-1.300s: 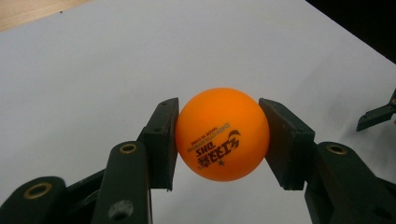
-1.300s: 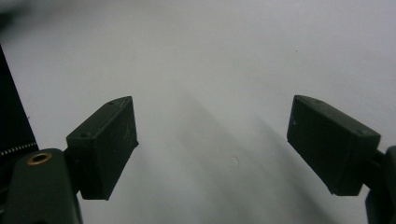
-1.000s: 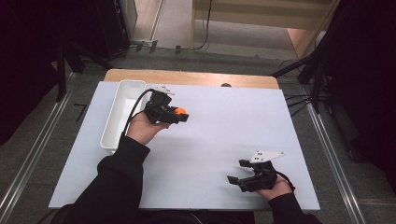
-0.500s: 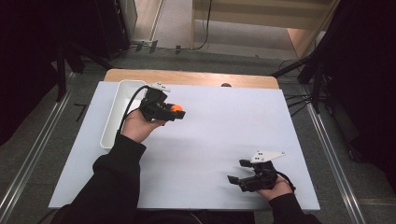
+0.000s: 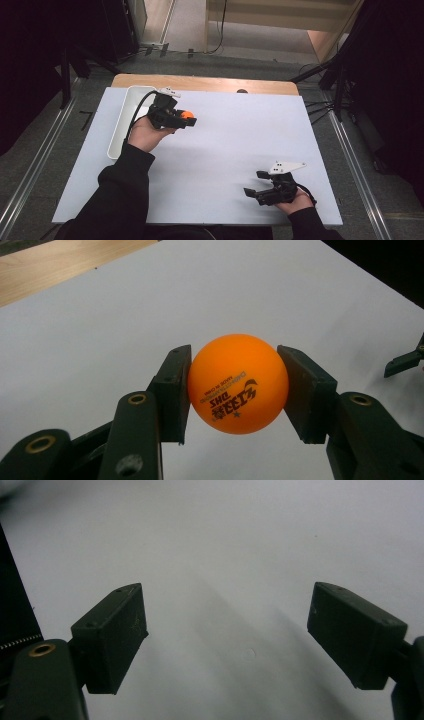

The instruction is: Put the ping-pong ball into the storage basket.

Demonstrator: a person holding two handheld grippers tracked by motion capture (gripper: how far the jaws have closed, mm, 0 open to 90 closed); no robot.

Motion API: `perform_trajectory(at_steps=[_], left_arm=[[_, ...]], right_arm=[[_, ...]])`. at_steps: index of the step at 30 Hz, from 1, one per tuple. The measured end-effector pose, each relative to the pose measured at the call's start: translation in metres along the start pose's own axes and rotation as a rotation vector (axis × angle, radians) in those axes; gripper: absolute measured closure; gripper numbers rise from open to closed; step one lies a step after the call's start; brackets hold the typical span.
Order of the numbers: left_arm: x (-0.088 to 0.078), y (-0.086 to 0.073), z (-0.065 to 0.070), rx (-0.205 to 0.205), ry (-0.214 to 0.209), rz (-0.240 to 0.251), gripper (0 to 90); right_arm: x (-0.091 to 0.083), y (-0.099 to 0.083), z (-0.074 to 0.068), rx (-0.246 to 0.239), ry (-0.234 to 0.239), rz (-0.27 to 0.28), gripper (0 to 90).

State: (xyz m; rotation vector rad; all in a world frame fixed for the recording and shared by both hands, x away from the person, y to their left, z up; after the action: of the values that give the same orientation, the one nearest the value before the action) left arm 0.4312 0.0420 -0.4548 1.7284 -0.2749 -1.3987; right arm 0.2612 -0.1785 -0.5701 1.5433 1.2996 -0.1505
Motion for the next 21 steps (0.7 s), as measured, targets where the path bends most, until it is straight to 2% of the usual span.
perform_trajectory(at_steps=[9, 21], left_arm=[[-0.005, -0.001, -0.005, -0.007, 0.004, 0.001, 50.7], [-0.013, -0.006, -0.018, -0.025, 0.038, -0.007, 50.7]], right_arm=[[0.0, 0.0, 0.0, -0.006, -0.002, 0.003, 14.6], [0.0, 0.0, 0.001, -0.009, -0.005, 0.002, 14.5]])
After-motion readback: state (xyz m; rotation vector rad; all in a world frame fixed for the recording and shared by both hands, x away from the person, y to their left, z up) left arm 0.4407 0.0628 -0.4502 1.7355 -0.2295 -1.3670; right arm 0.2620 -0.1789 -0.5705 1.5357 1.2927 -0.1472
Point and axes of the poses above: each handheld gripper's, and its own axes: x roughly forward along the jaws, y roughly out of its top, z roughly to its right, the point moved 10 cm from there along x, roughly forward along the jaws, and after that the axes turned 14 degrees about x, right-handed, at the moved point
